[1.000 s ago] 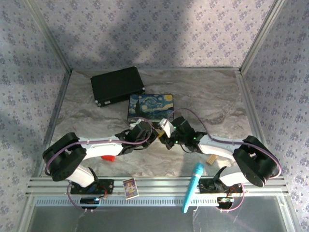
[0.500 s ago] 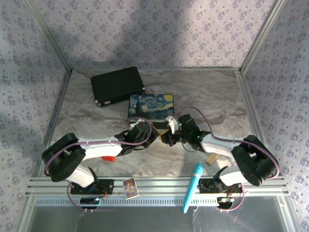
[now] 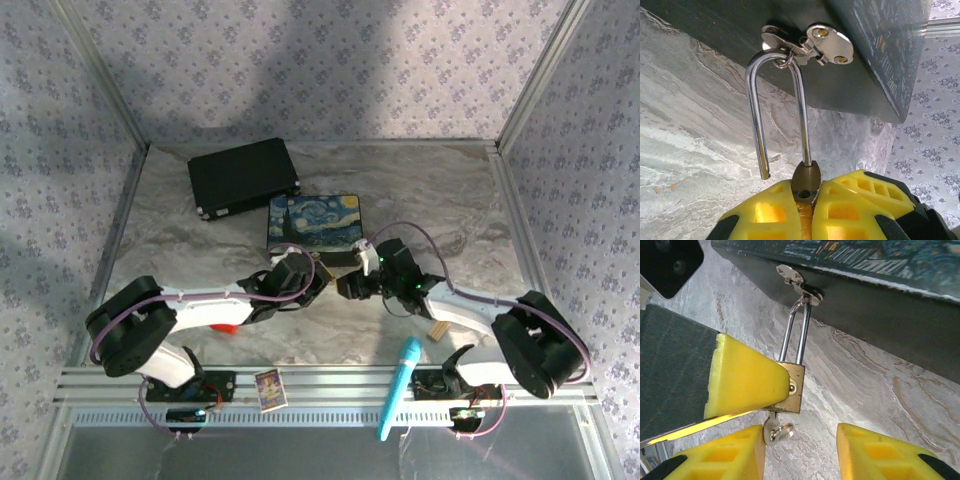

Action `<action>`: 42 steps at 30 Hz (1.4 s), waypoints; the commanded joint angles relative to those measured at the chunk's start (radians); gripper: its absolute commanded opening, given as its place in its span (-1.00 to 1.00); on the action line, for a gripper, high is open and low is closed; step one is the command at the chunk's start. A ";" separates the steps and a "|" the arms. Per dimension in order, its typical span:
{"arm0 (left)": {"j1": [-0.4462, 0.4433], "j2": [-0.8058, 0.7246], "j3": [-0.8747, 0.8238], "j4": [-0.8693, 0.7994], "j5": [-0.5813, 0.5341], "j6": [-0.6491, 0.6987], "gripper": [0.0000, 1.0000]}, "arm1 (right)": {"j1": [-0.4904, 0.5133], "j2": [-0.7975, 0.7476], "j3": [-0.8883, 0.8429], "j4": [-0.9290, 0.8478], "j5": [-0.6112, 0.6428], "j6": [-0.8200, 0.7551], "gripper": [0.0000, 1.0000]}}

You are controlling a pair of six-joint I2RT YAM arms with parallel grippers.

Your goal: Unlock the padlock with the key

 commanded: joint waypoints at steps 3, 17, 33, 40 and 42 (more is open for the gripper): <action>-0.005 -0.033 -0.016 -0.012 -0.002 0.004 -1.00 | -0.044 -0.066 -0.044 -0.050 0.098 0.049 -0.08; -0.019 -0.015 0.030 -0.181 -0.021 0.096 -1.00 | -0.114 -0.104 0.263 -0.470 0.370 0.081 0.80; -0.019 0.095 0.218 -0.773 -0.145 0.486 -0.89 | -0.144 0.303 0.489 -0.553 0.308 0.039 0.39; -0.022 0.216 0.291 -0.882 -0.248 0.547 -0.83 | -0.134 0.326 0.490 -0.551 0.299 0.028 0.37; -0.027 0.233 0.312 -0.891 -0.266 0.553 -0.80 | -0.134 0.330 0.486 -0.549 0.296 0.030 0.36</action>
